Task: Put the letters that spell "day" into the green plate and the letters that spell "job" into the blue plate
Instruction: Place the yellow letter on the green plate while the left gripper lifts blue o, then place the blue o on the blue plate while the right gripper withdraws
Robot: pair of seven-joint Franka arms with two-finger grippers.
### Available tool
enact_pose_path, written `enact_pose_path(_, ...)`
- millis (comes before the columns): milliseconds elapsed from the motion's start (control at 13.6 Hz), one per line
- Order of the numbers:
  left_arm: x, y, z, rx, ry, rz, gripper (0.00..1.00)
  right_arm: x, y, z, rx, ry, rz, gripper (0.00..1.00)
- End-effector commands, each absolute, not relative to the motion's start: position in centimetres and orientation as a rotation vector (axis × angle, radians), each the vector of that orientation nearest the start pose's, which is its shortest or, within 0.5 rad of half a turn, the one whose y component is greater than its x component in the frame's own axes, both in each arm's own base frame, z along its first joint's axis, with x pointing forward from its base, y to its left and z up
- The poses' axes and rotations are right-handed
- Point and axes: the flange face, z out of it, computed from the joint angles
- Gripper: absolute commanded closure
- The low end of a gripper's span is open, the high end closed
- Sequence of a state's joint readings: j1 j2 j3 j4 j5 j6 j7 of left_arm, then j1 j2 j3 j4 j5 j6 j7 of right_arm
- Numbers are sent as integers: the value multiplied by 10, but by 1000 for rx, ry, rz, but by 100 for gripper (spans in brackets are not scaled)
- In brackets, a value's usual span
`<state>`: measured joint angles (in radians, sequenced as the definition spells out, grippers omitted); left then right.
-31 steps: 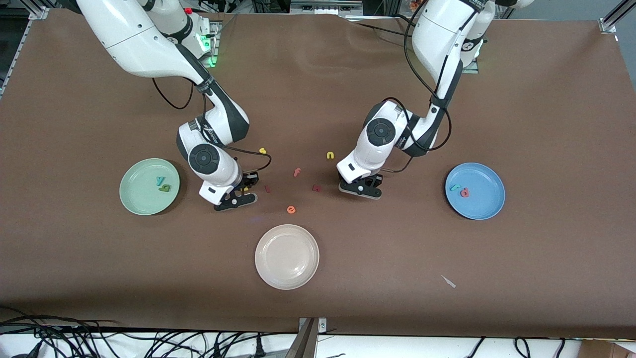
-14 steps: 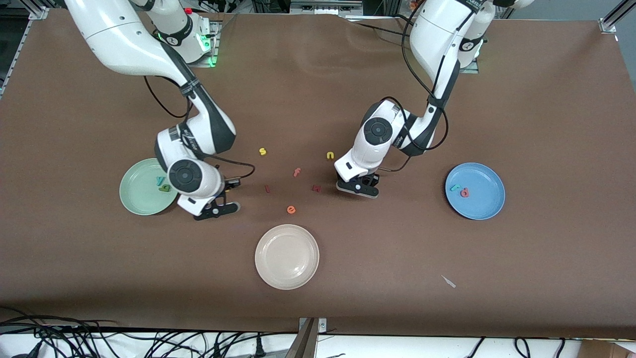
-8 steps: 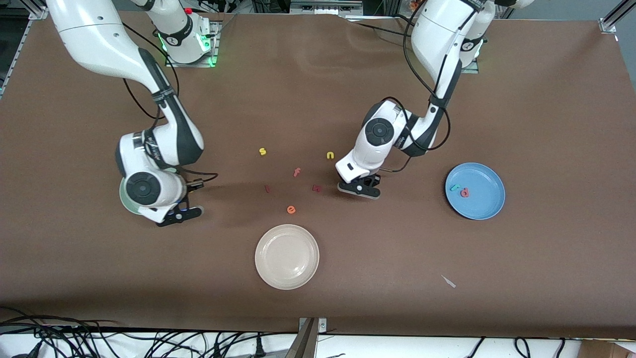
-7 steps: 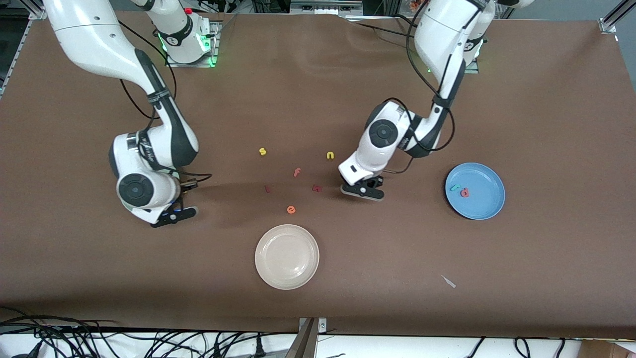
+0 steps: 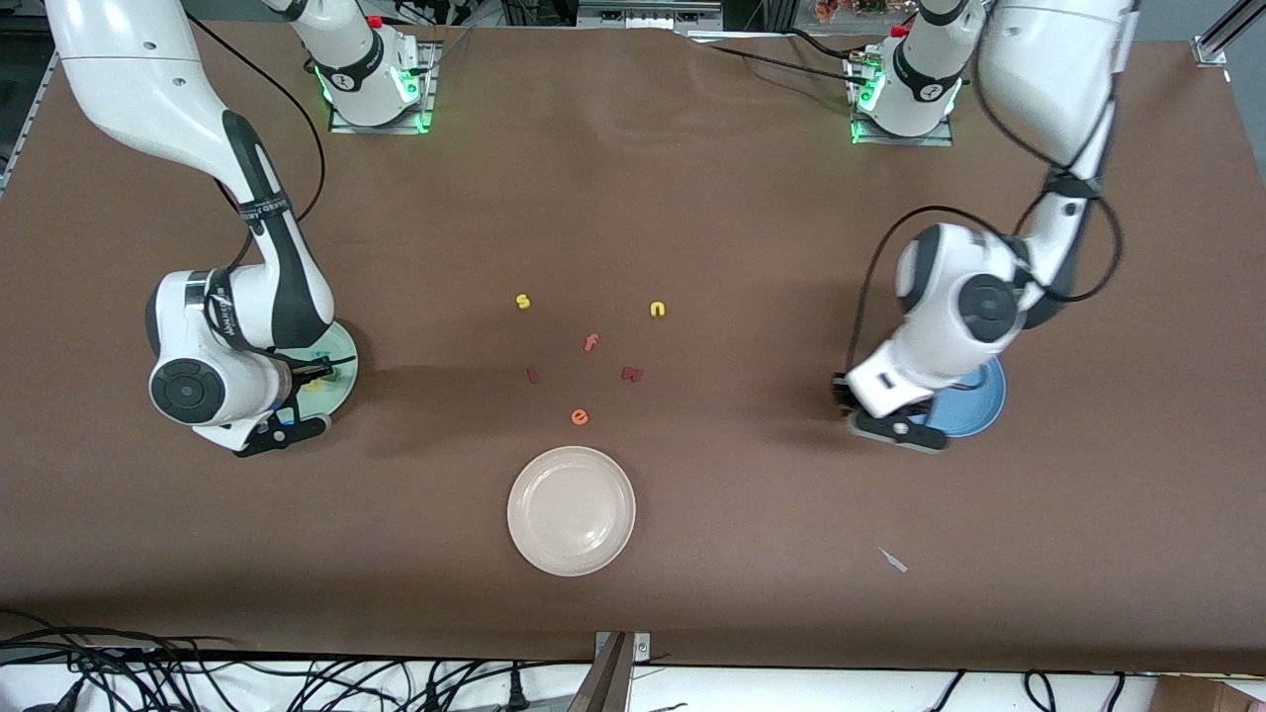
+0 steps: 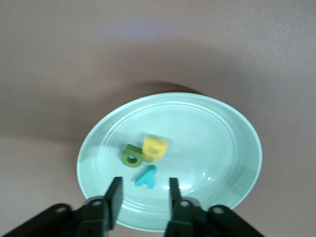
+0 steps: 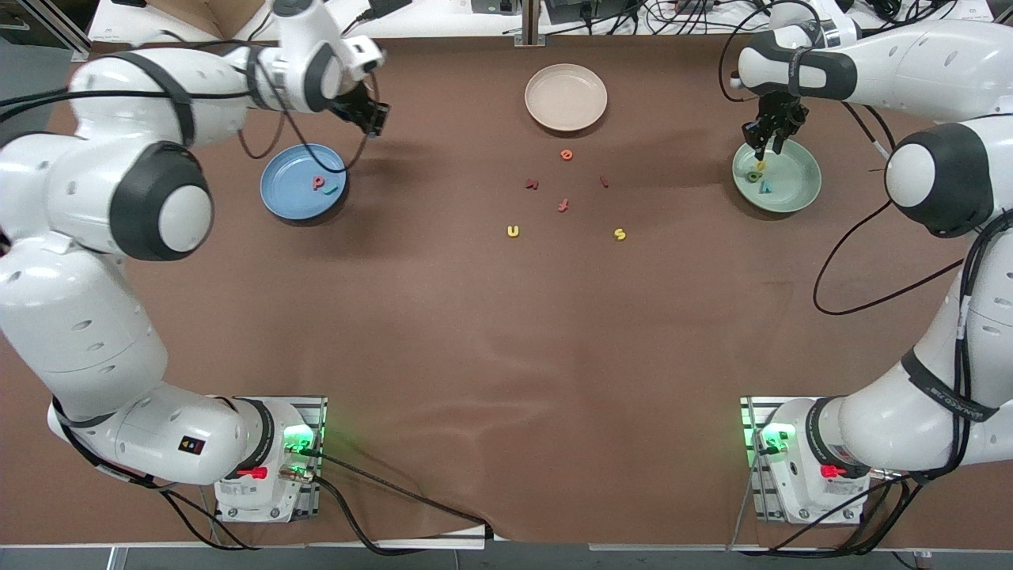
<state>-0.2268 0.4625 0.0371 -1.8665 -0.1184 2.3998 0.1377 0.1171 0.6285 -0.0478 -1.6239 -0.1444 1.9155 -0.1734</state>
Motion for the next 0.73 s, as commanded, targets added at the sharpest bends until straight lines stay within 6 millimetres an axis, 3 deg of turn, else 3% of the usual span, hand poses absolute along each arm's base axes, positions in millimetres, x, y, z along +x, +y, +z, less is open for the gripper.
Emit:
enact_pose_path(0,621,-73,282,-3145,586,-69,96,645,62,257,-3130,-479,583,0)
enact_pose_path(366,602,-13,245,-3121,557,54,94,640,102,280,-3142,-390,552,0)
enact_pose_path(586,600,19,235,-3076,565,87,92,630,128,300,-3145,-331,595,0)
enact_pose_path(659,599,29,236,-3069,560,89,86,628,131,314,-3156,-305,593,0)
